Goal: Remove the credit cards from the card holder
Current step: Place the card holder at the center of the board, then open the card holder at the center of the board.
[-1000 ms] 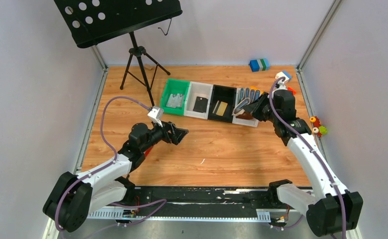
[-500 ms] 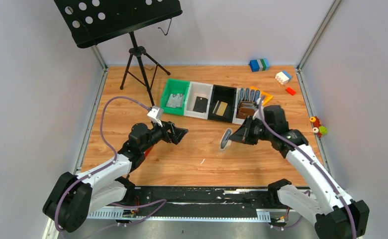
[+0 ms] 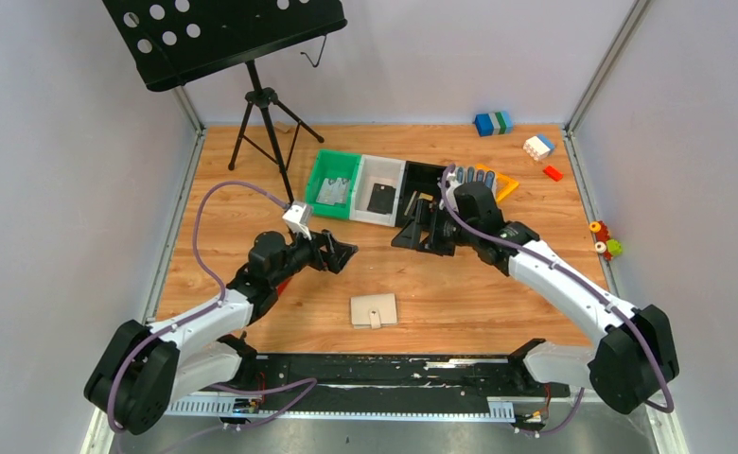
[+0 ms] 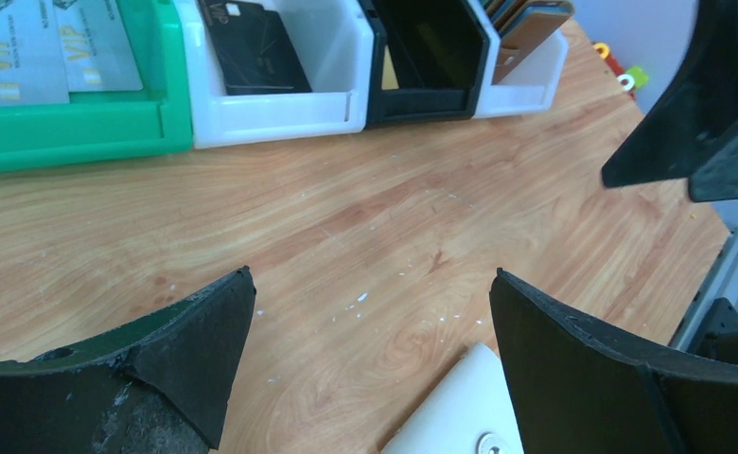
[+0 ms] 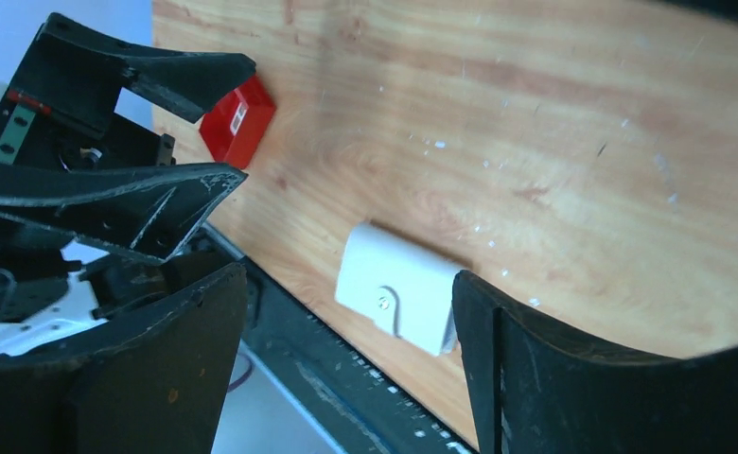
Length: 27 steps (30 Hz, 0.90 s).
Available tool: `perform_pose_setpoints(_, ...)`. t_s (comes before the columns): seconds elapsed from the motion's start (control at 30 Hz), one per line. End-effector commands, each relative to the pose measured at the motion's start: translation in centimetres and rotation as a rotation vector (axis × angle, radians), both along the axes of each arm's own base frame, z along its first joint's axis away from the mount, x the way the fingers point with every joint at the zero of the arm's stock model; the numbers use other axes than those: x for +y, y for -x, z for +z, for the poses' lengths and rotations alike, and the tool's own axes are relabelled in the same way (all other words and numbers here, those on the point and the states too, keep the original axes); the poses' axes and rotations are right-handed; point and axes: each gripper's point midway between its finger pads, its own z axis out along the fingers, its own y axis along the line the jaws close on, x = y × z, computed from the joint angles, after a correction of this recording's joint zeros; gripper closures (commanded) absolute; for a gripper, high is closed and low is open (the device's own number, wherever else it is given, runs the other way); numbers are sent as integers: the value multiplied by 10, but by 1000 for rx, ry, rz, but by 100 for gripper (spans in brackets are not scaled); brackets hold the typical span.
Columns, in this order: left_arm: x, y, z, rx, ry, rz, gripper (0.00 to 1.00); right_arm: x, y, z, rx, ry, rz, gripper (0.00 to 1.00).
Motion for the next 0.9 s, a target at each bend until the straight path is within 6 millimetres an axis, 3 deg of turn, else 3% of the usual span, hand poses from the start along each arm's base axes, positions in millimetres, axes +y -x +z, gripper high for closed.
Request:
perform_pose_setpoints(0.0,-1,-12,6,-5,-41,19,0,-17,-13,16,-267,137,102,21)
perform_pose_setpoints(0.1,-4,-7,-6,62,-44,2,0,-29,-2,-2,-268,203,155,23)
perform_pose_setpoints(0.27,-11,17,-26,200,-79,-55,3,-11,36,-22,-222,71,348,25)
perform_pose_setpoints(0.57,14,71,-61,461,-202,-2,11,2,61,-65,-134,92,392,35)
perform_pose_setpoints(0.7,13,95,-73,544,-181,-33,25,15,76,-81,-95,78,408,41)
perform_pose_setpoints(0.87,-4,112,-83,602,-148,-97,46,25,83,-93,-79,77,401,45)
